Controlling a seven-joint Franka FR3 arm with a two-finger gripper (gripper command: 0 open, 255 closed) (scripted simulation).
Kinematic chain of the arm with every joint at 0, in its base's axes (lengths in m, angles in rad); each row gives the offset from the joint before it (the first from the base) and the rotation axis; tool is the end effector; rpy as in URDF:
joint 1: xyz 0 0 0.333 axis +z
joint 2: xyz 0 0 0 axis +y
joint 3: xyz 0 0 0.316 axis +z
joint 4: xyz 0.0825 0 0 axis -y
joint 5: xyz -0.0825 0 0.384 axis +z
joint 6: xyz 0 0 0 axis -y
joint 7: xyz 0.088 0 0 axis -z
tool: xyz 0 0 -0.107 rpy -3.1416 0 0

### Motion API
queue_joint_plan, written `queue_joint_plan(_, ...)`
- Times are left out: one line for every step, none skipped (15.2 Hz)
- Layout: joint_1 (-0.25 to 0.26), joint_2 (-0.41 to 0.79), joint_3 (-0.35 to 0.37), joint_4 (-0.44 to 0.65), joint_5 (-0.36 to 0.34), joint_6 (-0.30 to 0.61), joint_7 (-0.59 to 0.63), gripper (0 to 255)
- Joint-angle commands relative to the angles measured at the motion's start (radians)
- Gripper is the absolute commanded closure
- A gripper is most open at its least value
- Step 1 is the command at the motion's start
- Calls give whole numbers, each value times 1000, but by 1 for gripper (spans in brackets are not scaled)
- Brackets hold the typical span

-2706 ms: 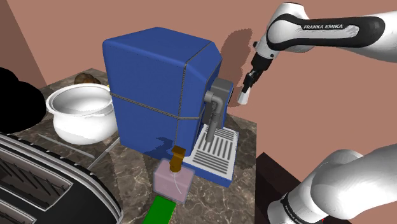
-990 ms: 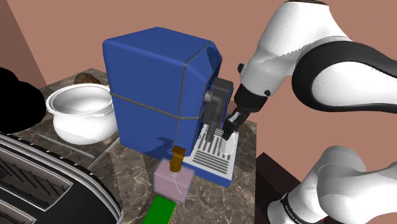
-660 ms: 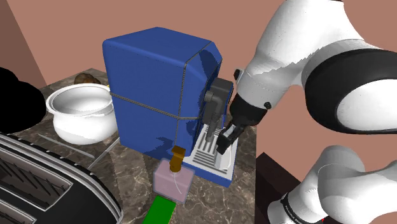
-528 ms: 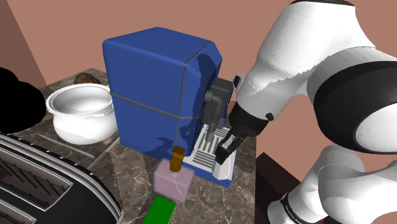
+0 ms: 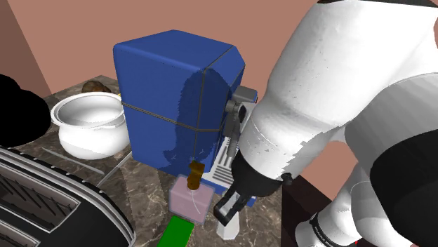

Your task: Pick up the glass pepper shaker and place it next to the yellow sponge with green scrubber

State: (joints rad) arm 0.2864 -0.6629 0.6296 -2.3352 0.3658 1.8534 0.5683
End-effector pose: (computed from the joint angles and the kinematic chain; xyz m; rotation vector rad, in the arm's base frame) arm 0.1938 0.3561 0.5287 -3.0797 -0.2597 -0.1278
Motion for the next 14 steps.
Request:
queue_joint_plan(0, 30, 56, 42, 9, 3, 59, 255)
queue_joint_plan(-4, 49, 83, 64, 9, 6, 86, 255)
queue_joint_plan(-10, 69, 112, 88, 8, 9, 113, 255)
queue_joint_plan(-17, 90, 141, 112, 5, 13, 141, 255)
queue_joint_plan(-29, 124, 187, 150, -2, 18, 183, 255)
queue_joint_plan(-29, 124, 191, 138, 1, 31, 182, 255)
queue_joint_plan(-29, 125, 196, 126, 3, 44, 182, 255)
queue_joint_plan(-29, 127, 201, 114, 5, 58, 181, 255)
queue_joint_plan(-29, 128, 206, 103, 7, 71, 181, 255)
queue_joint_plan(-28, 130, 211, 91, 9, 85, 181, 255)
queue_joint_plan(-29, 132, 216, 80, 11, 98, 181, 255)
queue_joint_plan(-29, 135, 221, 69, 13, 112, 181, 255)
queue_joint_plan(-29, 137, 227, 58, 15, 126, 181, 255)
queue_joint_plan(-30, 140, 232, 48, 17, 140, 181, 255)
